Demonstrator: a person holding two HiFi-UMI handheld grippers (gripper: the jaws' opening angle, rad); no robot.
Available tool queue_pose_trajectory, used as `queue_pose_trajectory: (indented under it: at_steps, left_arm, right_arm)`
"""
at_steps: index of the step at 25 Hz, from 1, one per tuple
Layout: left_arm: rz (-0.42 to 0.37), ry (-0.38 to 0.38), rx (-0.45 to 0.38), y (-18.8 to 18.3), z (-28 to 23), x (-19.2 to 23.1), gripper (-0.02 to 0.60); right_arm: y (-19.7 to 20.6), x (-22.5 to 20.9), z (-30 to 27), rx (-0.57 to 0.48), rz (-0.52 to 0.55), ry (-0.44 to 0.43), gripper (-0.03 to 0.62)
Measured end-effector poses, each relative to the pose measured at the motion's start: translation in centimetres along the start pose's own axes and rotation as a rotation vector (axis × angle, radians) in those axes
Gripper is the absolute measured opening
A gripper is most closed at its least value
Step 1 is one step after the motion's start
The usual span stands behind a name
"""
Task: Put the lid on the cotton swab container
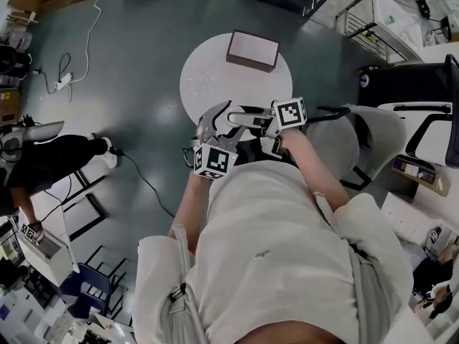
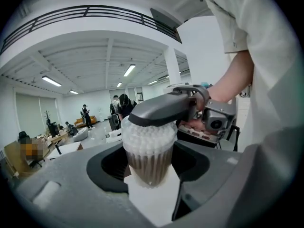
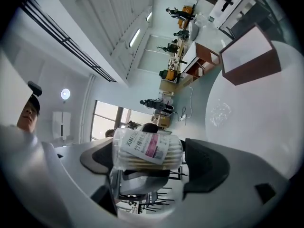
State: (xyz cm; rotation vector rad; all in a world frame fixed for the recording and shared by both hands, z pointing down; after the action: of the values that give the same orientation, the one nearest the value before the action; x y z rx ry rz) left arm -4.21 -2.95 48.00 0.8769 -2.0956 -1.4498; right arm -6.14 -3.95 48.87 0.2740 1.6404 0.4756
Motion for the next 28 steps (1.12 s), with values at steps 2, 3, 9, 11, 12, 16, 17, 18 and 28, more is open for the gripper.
queue_pose_trajectory:
  at_steps: [2, 3, 9, 11, 12, 16, 17, 18, 28]
  left_arm:
    - [-0.013, 0.011, 0.004, 0.0, 0.0, -0.3, 0.265]
    - [-0.018, 0.016, 0.006, 0.0, 0.0, -0.4, 0.265]
    - [-0.046, 0.041, 0.026, 0.4, -0.2, -0.8, 0.265]
    - [-0.057, 0.051, 0.03, 0.4, -0.4, -1.1, 0.265]
    - [-0.059, 0.055, 0.03, 0.3, -0.5, -1.3, 0.265]
    - [-0.059, 0.064, 0.037, 0.2, -0.6, -1.5, 0.265]
    - [-0.058, 0.068, 0.038, 0.3, -0.6, -1.6, 0.265]
    - [-0.051, 0.075, 0.038, 0.4, -0.6, -1.7, 0.265]
    - [0.042, 0.066, 0.008, 0.8, -0.5, -2.0, 0.265]
  right_arm:
    - [0.1, 0.1, 0.2, -0.01, 0.0, -0.011, 0.436]
    - [0.1, 0.2, 0.2, -0.016, 0.003, -0.018, 0.434]
    - [0.4, 0.0, 0.4, -0.037, 0.0, 0.009, 0.41]
    - [0.5, -0.2, 0.8, -0.037, 0.001, 0.017, 0.403]
    - [0.5, -0.2, 0.9, -0.036, 0.004, 0.019, 0.402]
    - [0.6, -0.2, 1.2, -0.025, -0.004, 0.03, 0.397]
    - [0.6, -0.2, 1.2, -0.021, -0.004, 0.021, 0.397]
    - [0.7, -0.3, 1.2, -0.016, -0.012, 0.016, 0.397]
    - [1.0, -0.5, 2.1, -0.029, -0.049, 0.023, 0.408]
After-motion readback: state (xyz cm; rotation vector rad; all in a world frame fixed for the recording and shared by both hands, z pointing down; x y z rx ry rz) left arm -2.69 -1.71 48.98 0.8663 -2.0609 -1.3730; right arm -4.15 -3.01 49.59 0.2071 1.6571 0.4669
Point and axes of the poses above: the fingertips, and each gripper's own axes: z backward along the fingers, x to its left, y out of its underside, the point moved 1 cm from there along z, backward along the fingers, and after that the axes turned 13 degrees about z, right-handed, at the moved point
